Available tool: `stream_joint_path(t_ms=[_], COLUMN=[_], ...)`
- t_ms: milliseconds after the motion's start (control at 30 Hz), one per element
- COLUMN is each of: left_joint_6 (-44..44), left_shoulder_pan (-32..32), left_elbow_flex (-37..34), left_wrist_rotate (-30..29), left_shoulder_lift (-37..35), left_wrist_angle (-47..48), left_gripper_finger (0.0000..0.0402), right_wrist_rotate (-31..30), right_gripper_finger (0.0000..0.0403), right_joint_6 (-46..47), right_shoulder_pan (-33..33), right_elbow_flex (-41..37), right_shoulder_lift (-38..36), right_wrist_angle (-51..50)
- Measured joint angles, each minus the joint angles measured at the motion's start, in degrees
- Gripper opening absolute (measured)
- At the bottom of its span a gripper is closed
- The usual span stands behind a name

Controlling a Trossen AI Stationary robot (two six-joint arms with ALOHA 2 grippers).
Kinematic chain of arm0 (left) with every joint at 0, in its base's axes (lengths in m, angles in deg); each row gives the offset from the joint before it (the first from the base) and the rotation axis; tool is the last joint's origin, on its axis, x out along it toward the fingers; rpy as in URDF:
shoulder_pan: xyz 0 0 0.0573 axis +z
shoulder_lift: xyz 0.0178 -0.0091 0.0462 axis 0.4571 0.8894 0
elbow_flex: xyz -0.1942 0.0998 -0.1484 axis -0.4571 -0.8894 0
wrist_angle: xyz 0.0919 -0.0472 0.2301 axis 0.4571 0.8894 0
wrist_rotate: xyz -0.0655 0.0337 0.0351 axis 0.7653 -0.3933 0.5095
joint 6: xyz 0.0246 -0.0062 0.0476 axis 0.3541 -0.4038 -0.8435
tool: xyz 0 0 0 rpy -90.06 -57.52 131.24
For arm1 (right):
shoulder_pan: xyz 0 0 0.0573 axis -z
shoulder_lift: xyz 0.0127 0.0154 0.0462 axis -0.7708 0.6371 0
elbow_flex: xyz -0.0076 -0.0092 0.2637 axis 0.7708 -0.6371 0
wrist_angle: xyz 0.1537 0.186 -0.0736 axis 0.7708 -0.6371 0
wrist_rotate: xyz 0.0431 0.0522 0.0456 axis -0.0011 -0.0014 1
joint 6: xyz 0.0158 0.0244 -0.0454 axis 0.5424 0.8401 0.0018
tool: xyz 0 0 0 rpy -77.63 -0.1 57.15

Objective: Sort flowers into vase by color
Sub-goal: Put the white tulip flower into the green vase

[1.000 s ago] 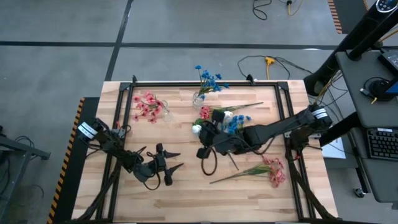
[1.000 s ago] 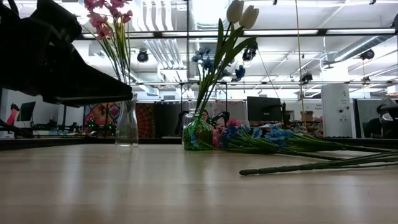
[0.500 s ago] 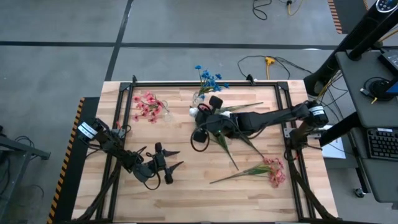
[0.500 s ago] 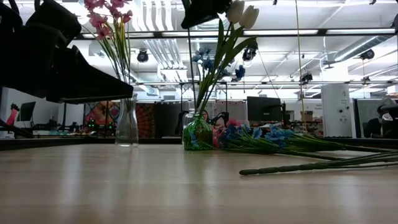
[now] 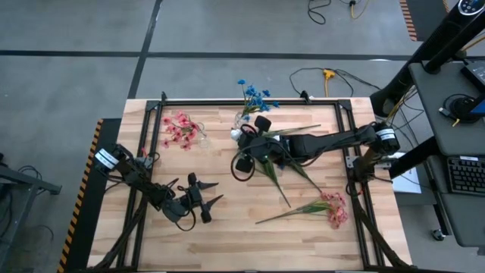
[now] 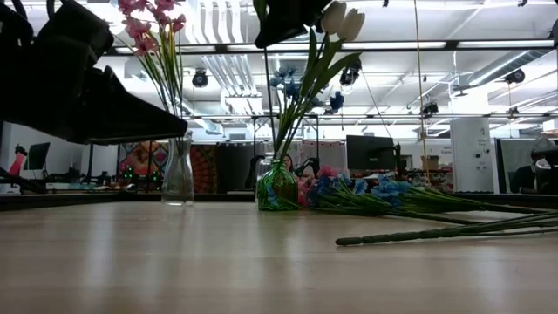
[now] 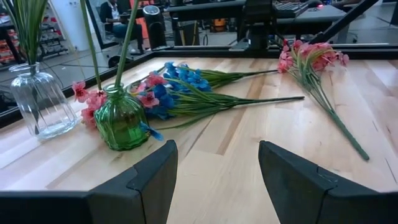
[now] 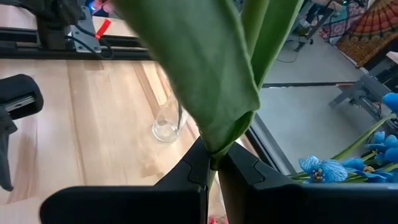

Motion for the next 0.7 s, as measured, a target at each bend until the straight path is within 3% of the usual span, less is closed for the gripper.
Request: stream_joint_path(t_ms=[700], left_joint_6=[0.00], left_shoulder_pan=[0.04], left_elbow_flex=[-0.04], left_wrist_rotate=[0.02], left_shoulder_lift=[0.17], left_wrist_angle=[0.70], left_gripper_finger=[0.0207], right_wrist_rotate=[3.01], right_gripper_finger=[0.0013], right_joint_6=[3.14], right_shoulder_pan=[-0.07], right_elbow_flex=[4.09], right_shoulder_lift=[-0.07], right_wrist_angle=[-5.36])
